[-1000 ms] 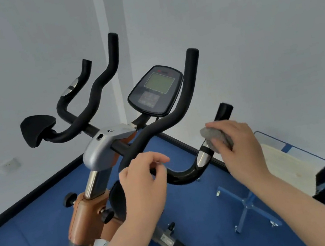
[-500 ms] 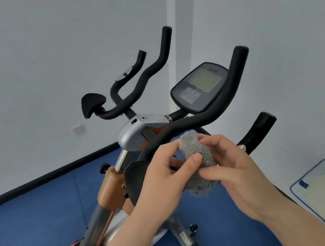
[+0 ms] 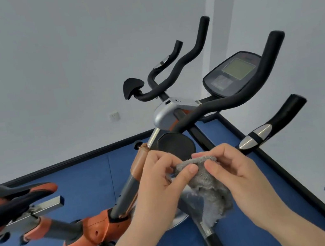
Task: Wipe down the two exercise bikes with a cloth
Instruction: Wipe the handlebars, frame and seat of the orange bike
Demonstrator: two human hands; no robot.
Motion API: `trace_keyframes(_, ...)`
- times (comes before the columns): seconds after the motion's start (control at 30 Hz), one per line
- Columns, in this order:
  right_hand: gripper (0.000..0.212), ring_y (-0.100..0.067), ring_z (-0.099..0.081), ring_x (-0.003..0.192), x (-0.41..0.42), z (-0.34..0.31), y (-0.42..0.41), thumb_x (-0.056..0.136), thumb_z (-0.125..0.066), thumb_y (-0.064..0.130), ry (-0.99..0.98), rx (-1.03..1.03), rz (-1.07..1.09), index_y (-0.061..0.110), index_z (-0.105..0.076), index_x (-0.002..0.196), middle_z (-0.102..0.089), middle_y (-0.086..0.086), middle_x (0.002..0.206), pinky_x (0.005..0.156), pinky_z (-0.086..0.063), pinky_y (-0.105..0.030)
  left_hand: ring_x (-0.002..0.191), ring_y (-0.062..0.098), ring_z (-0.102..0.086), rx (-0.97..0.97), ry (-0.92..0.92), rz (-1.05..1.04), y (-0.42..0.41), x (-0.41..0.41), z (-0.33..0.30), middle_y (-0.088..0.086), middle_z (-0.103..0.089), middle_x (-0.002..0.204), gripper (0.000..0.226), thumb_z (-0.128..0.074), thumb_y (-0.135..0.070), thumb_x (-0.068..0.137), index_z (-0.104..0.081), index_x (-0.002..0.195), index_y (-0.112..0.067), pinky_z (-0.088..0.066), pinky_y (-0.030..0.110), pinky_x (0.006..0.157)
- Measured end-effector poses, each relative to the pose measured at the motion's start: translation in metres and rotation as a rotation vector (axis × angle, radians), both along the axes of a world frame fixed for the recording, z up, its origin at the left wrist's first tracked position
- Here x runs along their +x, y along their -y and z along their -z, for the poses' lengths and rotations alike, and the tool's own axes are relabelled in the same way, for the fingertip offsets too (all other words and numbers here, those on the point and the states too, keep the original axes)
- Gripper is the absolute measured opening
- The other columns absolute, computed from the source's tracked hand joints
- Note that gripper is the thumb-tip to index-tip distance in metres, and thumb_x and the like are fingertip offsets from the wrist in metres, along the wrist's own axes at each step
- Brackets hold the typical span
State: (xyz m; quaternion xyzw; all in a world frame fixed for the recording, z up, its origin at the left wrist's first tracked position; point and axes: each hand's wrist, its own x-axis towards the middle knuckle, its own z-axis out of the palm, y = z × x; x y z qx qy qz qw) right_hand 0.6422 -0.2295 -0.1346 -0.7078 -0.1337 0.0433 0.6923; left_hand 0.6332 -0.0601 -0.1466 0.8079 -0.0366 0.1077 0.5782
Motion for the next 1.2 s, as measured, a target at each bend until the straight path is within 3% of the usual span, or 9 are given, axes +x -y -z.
trace_keyframes(0.1,0.008,-0.013,-0.066,0.086,-0.024,0.002,-0.015,0.092,-0.06,0.023,0.05,-0.116,0.092,0.022,-0.067,0.097,-0.068,0.006,0.094,0.071,-0.052,-0.022,0.093,0.003,-0.061,-0.035,-0.005,0.047,-0.018,-0.023,-0.002,-0.02,-0.064,0.102,0.027,-0.063,-0.055,0.074,-0.062,0.073,-0.028,-0.047,0.012,0.076)
trace_keyframes(0.17,0.01,-0.009,-0.064,0.086,-0.044,0.005,-0.031,0.094,-0.058,0.019,0.086,-0.179,0.137,0.024,-0.067,0.093,-0.066,0.008,0.091,0.072,-0.051,-0.019,0.086,0.0,-0.066,-0.137,-0.052,0.133,-0.033,-0.043,-0.001,-0.013,-0.071,0.094,0.021,-0.065,-0.047,0.078,-0.063,0.076,-0.027,-0.05,0.012,0.069)
trace_keyframes(0.27,0.013,-0.004,-0.063,0.082,-0.077,0.008,-0.057,0.096,-0.056,0.017,0.087,-0.201,0.162,0.024,-0.066,0.093,-0.067,0.012,0.086,0.068,-0.048,-0.013,0.069,0.01,-0.058,-0.079,-0.036,0.147,-0.055,-0.07,0.001,0.0,-0.063,0.075,0.018,-0.064,-0.045,0.082,-0.056,0.076,-0.03,-0.048,0.023,0.061)
trace_keyframes(0.4,0.019,-0.003,-0.065,0.084,-0.113,0.005,-0.08,0.095,-0.058,0.011,0.114,-0.245,0.183,0.027,-0.067,0.095,-0.069,0.015,0.089,0.071,-0.05,-0.014,0.073,0.009,-0.059,-0.03,-0.012,0.199,-0.08,-0.1,0.003,-0.004,-0.061,0.079,0.013,-0.064,-0.031,0.092,-0.054,0.085,-0.036,-0.049,0.024,0.065)
trace_keyframes(0.57,0.019,-0.003,-0.066,0.085,-0.146,-0.001,-0.086,0.09,-0.065,0.011,0.178,-0.391,0.31,0.029,-0.07,0.095,-0.07,0.019,0.088,0.077,-0.052,-0.024,0.069,-0.001,-0.052,0.198,-0.038,0.336,-0.098,-0.12,0.002,-0.006,-0.056,0.089,0.029,-0.06,-0.052,0.085,-0.055,0.113,-0.046,-0.045,0.015,0.068)
trace_keyframes(0.7,0.018,-0.002,-0.063,0.089,-0.171,-0.007,-0.083,0.093,-0.062,0.018,0.239,-0.558,0.311,0.035,-0.065,0.091,-0.067,0.018,0.089,0.079,-0.052,-0.025,0.088,-0.001,-0.064,0.307,-0.133,0.585,-0.102,-0.127,-0.009,-0.015,-0.068,0.096,0.05,-0.06,-0.067,0.073,-0.063,0.113,-0.037,-0.053,0.029,0.084)
trace_keyframes(0.87,0.017,-0.002,-0.06,0.09,-0.181,-0.011,-0.076,0.096,-0.055,0.014,0.17,-0.566,0.233,0.029,-0.059,0.091,-0.063,0.018,0.089,0.082,-0.048,-0.021,0.057,0.005,-0.041,0.455,-0.117,0.67,-0.105,-0.13,-0.011,-0.009,-0.044,0.066,0.072,-0.049,-0.077,0.076,-0.062,0.089,-0.007,-0.037,0.025,0.06)
trace_keyframes(1.03,0.017,-0.003,-0.059,0.086,-0.178,-0.021,-0.061,0.097,-0.052,0.01,0.145,-0.564,0.189,0.025,-0.06,0.095,-0.063,0.012,0.092,0.079,-0.045,-0.018,0.055,-0.005,-0.048,0.425,-0.226,0.79,-0.112,-0.13,-0.017,-0.024,-0.054,0.062,0.016,-0.072,-0.035,0.088,-0.063,0.078,-0.026,-0.037,0.007,0.057)
trace_keyframes(1.2,0.02,-0.002,-0.057,0.086,-0.178,-0.016,-0.045,0.098,-0.051,0.012,0.176,-0.632,0.224,0.029,-0.062,0.096,-0.062,0.015,0.092,0.076,-0.044,-0.015,0.066,0.01,-0.049,0.393,-0.327,0.753,-0.112,-0.126,-0.015,-0.003,-0.056,0.074,0.034,-0.07,-0.042,0.087,-0.07,0.091,-0.008,-0.039,0.022,0.068)
